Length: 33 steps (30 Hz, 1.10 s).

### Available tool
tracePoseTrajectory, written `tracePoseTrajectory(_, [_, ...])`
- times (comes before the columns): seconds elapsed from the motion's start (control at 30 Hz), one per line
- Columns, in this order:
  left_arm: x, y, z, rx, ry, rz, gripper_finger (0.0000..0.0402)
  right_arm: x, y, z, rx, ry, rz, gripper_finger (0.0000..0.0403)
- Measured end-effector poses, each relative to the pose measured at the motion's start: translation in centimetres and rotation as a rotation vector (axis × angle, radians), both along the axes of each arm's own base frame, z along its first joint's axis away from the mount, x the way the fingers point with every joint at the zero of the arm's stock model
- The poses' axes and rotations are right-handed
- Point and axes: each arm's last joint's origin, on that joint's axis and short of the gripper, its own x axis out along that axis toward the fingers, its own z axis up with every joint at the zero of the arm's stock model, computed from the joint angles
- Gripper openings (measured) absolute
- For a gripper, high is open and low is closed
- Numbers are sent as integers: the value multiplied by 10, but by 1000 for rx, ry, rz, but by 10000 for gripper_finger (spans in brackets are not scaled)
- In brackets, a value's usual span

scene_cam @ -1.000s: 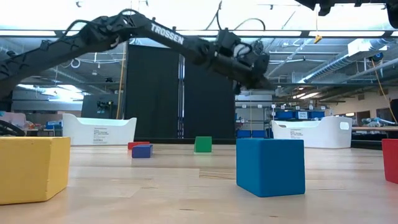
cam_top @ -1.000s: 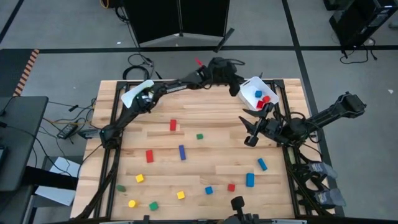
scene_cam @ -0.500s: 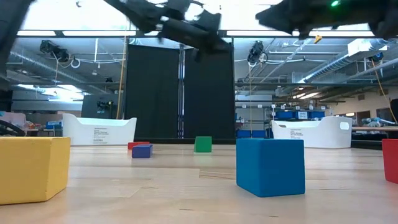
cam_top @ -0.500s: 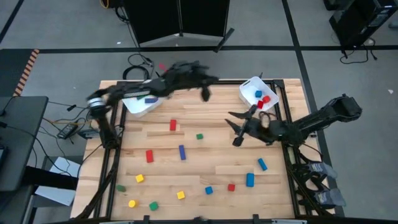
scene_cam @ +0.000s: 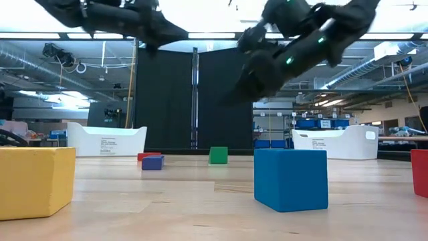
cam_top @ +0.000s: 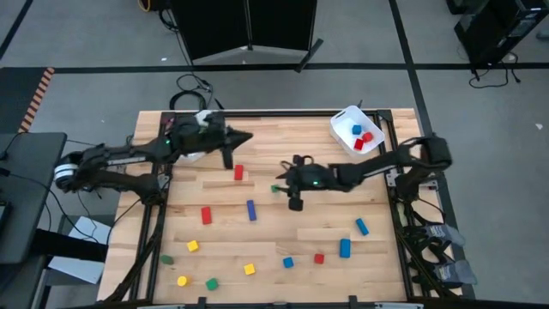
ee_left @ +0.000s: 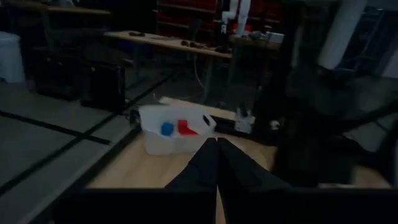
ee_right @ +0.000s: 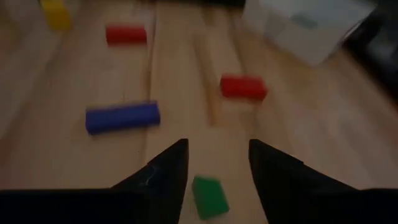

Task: Sort blocks by size
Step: Put the large blue block into the left white bin

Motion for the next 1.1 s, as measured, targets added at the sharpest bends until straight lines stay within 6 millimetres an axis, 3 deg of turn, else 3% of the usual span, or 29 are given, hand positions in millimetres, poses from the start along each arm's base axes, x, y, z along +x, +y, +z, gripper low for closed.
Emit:
tracePoseTrajectory(0.17, [-19, -17, -15, -25, 24, -58, 9, 21, -3, -11, 34, 34, 43, 217])
tracePoseTrajectory(0.5, [-34, -30, -54, -143, 218, -73, 10, 54, 13, -6, 63, -8, 175, 238])
tracePoseTrajectory(0.8, [-32, -29, -47, -111, 124, -72, 10, 99, 35, -20, 68, 141, 278, 251])
tracePoseTrajectory(1.1, [-32, -29, -45, -104, 101, -72, 10, 112, 50, -4, 145, 130, 75, 290])
